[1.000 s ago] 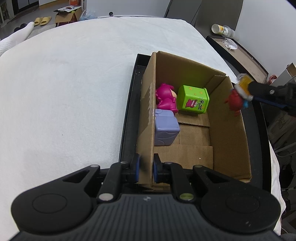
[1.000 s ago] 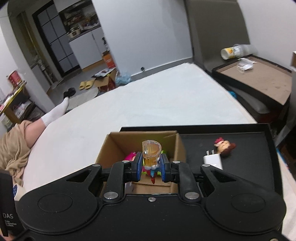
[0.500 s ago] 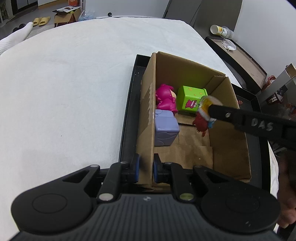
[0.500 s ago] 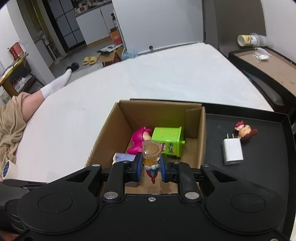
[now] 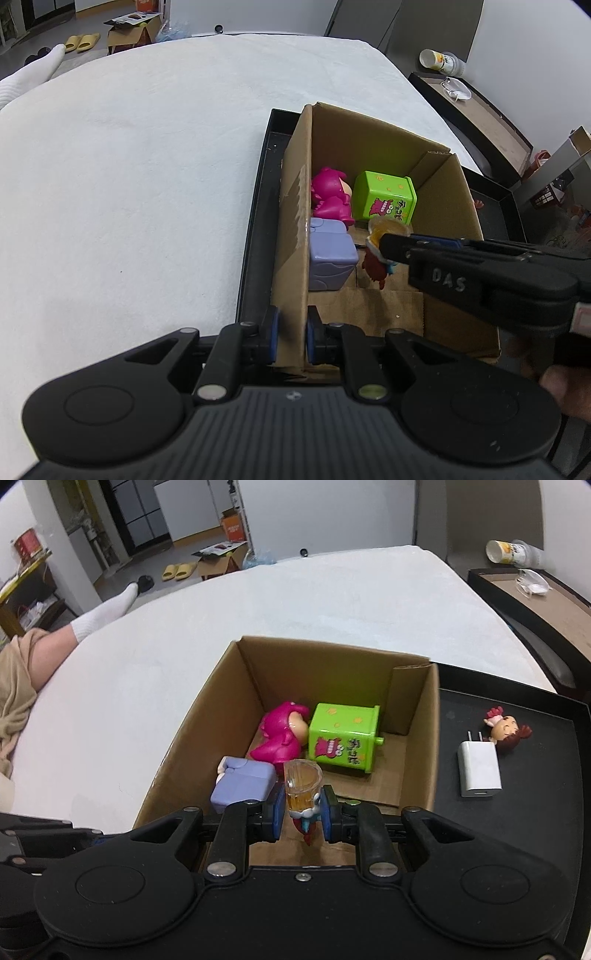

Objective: Organize rigid objects
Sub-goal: 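Carry the cup-and-bird figure into the box with the right tool and release it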

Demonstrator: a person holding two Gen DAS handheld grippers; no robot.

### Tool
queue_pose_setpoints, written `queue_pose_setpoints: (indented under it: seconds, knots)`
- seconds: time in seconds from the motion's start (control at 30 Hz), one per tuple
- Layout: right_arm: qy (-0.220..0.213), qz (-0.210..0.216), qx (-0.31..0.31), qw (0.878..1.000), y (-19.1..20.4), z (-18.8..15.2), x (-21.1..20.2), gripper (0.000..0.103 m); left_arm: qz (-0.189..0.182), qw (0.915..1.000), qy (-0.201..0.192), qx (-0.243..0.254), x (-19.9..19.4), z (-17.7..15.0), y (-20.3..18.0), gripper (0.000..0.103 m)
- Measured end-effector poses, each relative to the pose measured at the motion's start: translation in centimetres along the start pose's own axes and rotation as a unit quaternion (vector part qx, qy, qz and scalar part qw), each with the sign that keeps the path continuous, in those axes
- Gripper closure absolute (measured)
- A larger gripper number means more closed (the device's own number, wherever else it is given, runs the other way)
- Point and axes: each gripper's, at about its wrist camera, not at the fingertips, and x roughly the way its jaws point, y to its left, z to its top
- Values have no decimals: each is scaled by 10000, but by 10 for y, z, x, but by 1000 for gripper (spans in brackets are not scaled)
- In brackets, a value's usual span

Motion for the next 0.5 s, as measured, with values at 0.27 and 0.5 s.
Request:
queue_pose_setpoints:
  seconds: [0.27, 0.5]
  knots:
    - [-162, -6, -84, 9998, 3, 1, -9, 69, 41, 10000, -6, 24, 0, -1, -1, 89]
    - [-481, 79, -60, 9988, 0, 7, -32, 44, 61, 10000, -10, 17, 0, -1, -1, 89]
